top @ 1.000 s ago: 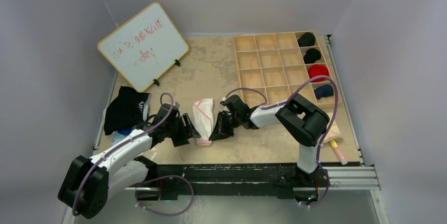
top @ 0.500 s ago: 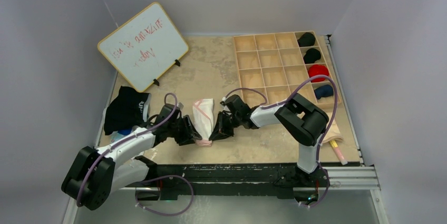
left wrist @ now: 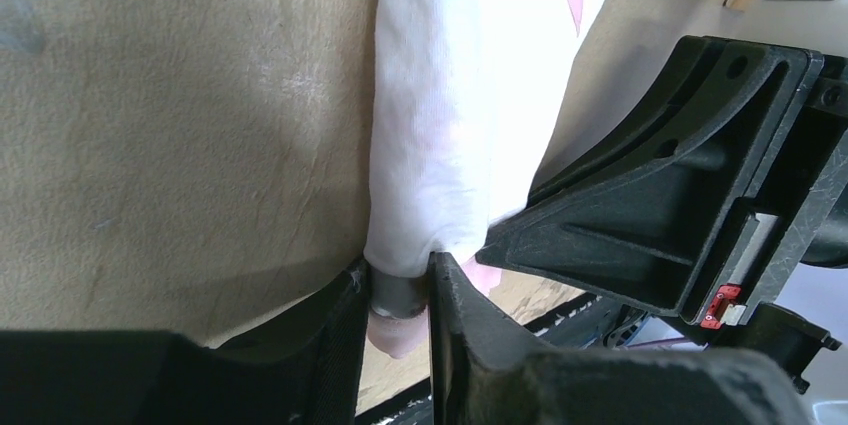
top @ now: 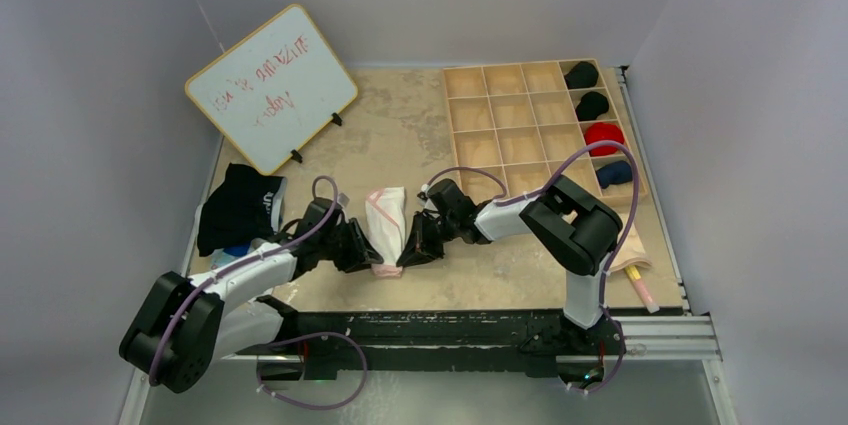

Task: Roll the underwear
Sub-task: Roll the underwear to the center of the board.

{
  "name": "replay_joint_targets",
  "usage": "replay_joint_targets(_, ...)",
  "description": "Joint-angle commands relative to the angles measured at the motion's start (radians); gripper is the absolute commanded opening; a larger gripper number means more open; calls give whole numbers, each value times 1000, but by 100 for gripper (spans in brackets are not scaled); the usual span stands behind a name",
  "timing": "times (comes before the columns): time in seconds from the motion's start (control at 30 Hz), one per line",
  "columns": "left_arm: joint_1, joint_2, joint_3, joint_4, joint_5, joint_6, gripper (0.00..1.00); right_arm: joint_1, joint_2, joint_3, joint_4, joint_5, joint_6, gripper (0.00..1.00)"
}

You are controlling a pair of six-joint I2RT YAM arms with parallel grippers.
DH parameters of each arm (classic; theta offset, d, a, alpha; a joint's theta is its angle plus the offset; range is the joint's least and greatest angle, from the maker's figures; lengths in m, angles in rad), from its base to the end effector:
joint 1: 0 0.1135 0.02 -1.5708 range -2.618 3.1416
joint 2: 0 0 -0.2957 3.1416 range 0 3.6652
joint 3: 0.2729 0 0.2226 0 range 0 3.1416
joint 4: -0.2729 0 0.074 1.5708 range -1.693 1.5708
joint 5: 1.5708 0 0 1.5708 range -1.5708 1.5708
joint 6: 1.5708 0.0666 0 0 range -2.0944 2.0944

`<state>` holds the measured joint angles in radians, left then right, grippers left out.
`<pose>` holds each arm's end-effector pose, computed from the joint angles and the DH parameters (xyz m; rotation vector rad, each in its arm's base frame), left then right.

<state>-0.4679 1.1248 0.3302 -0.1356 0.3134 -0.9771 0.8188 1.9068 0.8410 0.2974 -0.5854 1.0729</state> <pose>0.1403 -0.0939 0.1592 -0.5462 2.6640 -0.9176 0.2237 0.2930 0.1441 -0.0003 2.7857 1.4378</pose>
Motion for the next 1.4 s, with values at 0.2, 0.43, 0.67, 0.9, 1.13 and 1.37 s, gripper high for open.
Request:
replay_joint_targets(0.2, -1, -34, 2, -24, 22, 21, 37, -12, 38, -22, -120, 88, -66, 9)
replay_joint_targets(0.43, -2, -18, 4, -36, 42, 33, 42, -13, 54, -16, -117, 79, -65, 10)
replay_joint_targets(0.67, -1, -8, -5, -13, 66, 44, 36, -13, 54, -21, -108, 78, -65, 10)
replay_joint_targets(0.9, -2, 9, 6, 6, 46, 33, 15, -13, 15, -34, -69, 75, -103, 19)
replay_joint_targets(1.13, -1, -3, 39, -71, -3, 71, 0, -16, -165, -31, -58, 138, -304, 36)
replay_joint_targets(1.37, -1, -21, 45, -103, -5, 95, 0, -15, -442, -18, -94, 333, -636, 54)
